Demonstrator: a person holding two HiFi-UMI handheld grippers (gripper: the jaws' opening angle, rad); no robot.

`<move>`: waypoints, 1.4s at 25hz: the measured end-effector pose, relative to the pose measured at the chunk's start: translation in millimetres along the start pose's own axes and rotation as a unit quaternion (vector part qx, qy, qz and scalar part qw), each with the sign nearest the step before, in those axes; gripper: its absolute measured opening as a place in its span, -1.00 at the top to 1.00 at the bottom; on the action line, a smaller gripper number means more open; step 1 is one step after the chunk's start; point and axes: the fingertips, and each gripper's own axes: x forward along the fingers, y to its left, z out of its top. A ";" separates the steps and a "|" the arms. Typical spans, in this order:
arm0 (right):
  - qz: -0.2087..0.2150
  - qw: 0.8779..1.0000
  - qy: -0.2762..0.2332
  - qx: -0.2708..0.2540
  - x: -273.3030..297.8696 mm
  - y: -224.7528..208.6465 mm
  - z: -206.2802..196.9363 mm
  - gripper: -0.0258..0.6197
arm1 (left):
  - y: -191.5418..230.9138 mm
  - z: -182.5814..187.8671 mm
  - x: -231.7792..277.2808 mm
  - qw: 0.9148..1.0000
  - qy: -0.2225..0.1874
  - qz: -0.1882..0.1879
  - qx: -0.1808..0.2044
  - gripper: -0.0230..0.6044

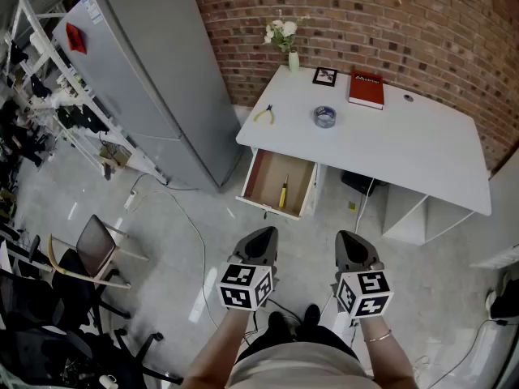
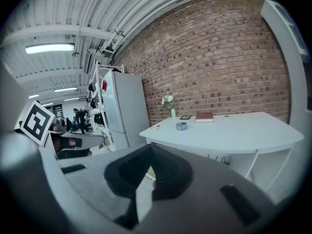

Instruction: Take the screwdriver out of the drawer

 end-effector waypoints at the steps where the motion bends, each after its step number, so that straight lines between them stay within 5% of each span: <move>1: 0.001 1.000 0.000 0.001 0.3 -0.3 -0.2 0.92 | 0.0 0.2 0.5 1.000 0.000 0.001 0.000 0.95; 15: -0.008 1.000 -0.012 0.013 -14.3 -25.5 1.5 0.92 | -6.2 -6.8 0.0 0.999 0.003 0.046 -0.001 0.94; 24: -0.006 1.000 -0.017 0.011 -23.5 -34.5 0.0 0.92 | -17.7 -5.9 3.2 0.999 0.002 0.052 0.000 0.68; 35: -0.021 0.999 -0.003 0.024 16.4 -35.6 1.8 0.92 | 18.2 -11.2 38.0 0.999 0.026 0.046 -0.001 0.50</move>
